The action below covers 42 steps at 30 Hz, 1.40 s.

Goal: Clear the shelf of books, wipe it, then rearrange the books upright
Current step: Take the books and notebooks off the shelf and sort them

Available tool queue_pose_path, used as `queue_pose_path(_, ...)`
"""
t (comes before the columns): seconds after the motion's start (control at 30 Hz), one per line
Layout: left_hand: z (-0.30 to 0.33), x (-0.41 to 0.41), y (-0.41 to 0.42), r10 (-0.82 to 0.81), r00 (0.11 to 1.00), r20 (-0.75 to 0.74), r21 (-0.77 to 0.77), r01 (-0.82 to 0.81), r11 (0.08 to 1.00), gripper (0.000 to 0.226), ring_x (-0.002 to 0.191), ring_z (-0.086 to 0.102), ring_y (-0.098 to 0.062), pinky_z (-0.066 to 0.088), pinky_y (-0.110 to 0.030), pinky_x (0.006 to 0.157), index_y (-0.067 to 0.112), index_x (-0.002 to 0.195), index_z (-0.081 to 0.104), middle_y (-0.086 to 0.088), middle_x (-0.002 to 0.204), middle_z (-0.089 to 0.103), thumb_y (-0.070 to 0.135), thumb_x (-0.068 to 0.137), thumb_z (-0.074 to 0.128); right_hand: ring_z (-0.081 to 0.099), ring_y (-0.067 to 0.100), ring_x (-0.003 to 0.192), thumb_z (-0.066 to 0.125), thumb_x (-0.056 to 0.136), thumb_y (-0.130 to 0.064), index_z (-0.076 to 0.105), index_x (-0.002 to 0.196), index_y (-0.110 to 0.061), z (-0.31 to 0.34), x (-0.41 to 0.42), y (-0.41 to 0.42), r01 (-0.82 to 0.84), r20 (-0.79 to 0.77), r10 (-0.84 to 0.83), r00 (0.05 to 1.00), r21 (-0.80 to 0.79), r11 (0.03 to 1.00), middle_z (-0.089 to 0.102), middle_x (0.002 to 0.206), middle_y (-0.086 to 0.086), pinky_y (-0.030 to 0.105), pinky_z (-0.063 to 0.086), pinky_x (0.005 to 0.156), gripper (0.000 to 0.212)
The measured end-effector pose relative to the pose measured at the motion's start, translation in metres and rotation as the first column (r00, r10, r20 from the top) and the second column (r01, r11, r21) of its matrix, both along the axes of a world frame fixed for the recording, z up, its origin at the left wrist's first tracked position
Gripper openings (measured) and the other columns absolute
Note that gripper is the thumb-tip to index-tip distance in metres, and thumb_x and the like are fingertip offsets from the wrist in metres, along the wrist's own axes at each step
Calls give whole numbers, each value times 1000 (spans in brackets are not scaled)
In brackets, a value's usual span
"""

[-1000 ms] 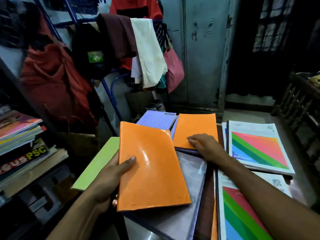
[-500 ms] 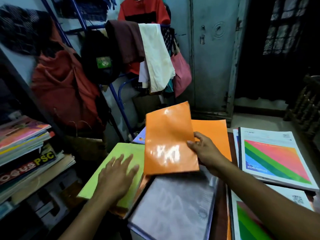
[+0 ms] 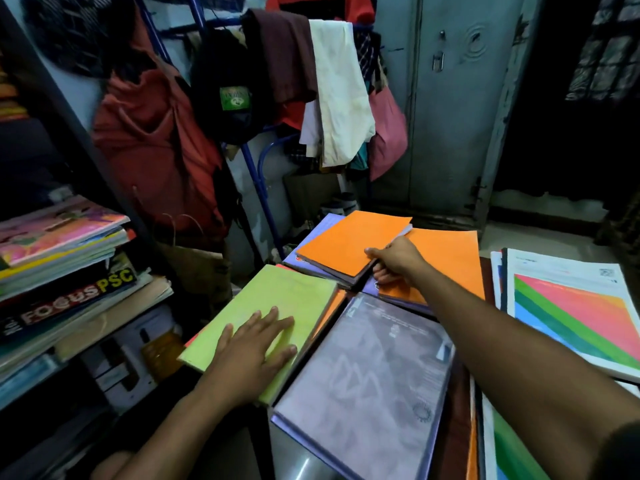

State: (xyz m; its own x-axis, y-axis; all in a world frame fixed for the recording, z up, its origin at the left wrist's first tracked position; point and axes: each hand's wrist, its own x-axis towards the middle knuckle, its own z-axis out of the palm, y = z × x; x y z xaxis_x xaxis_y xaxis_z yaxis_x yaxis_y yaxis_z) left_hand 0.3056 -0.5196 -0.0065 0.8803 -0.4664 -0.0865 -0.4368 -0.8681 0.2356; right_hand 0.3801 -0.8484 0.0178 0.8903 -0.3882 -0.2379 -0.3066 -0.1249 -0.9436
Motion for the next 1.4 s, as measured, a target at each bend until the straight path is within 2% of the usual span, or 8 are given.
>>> queue_pose_path(0.13, 1, -2, -1, 11, 1000, 25, 1, -11, 1000, 56, 154, 2, -7, 3, -47, 124, 53, 152, 23, 23, 166, 5, 66, 98, 35, 72, 39, 67, 71, 95, -24, 63, 76, 11, 2, -1, 4, -8, 19, 10, 1000, -100, 995, 72, 74, 24, 48, 63, 68, 40)
queue_pose_path(0.37, -1, -3, -1, 3, 1000, 12, 4, -3, 1000, 63, 155, -2, -8, -1, -48, 124, 53, 153, 18, 21, 166, 2, 74, 94, 24, 73, 40, 69, 69, 95, -14, 53, 96, -1, 8, 3, 15, -64, 2, 70, 998, -370, 927, 72, 83, 25, 48, 62, 68, 20)
queue_pose_path(0.5, -6, -1, 1, -17, 1000, 11, 18, 17, 1000, 112, 155, -4, -9, -2, -50, 124, 55, 154, 13, 22, 165, -3, 98, 55, -18, 66, 20, 89, 61, 87, -14, 68, 101, -20, 12, -13, -1, -295, -93, 386, 918, -812, 505, 68, 97, -2, 32, 50, 73, 17)
queue_pose_path(0.6, -9, -1, 0, -15, 999, 36, 21, 14, 1000, 116, 155, -6, -10, -3, -51, 123, 53, 154, 12, 21, 166, -5, 96, 53, -23, 60, 11, 106, 62, 76, -37, 70, 105, -38, 8, -32, -22, -574, -332, 560, 759, -746, 336, 63, 116, -13, 39, 50, 94, 30)
queue_pose_path(0.7, -13, -1, -1, -13, 999, 44, 32, 11, 999, 113, 154, -7, -9, -3, -51, 124, 54, 154, 11, 21, 166, -6, 95, 55, -24, 44, 17, 133, 68, 83, -34, 50, 141, -36, 5, -40, -33, -624, -438, 590, 678, -767, 148, 46, 147, -8, 40, 39, 109, 62)
queue_pose_path(0.8, -11, -1, -1, -15, 999, 39, 40, 13, 999, 114, 154, -8, -9, -4, -50, 123, 55, 153, 11, 22, 165, -8, 96, 53, -25, 30, 20, 142, 69, 89, -37, 37, 150, -39, 9, -33, -33, -617, -543, 528, 653, -786, -46, 32, 158, -8, 46, 31, 109, 68)
queue_pose_path(1.07, -14, -2, -1, -12, 998, 54, 48, 9, 999, 113, 154, -8, -9, -4, -51, 124, 55, 153, 10, 21, 165, -8, 94, 55, -26, 34, 19, 126, 66, 86, -48, 50, 134, -42, -11, -28, -36, -444, -353, 581, 733, -896, 17, 45, 145, -10, 42, 26, 97, 51)
queue_pose_path(1.4, -13, -3, -3, -8, 998, 56, 34, 6, 999, 114, 154, -7, -9, -5, -51, 124, 53, 154, 11, 21, 165, -8, 95, 55, -26, 39, 20, 127, 64, 90, -55, 57, 133, -41, 7, -14, -29, -551, -443, 512, 736, -831, 73, 52, 136, -9, 48, 34, 100, 45)
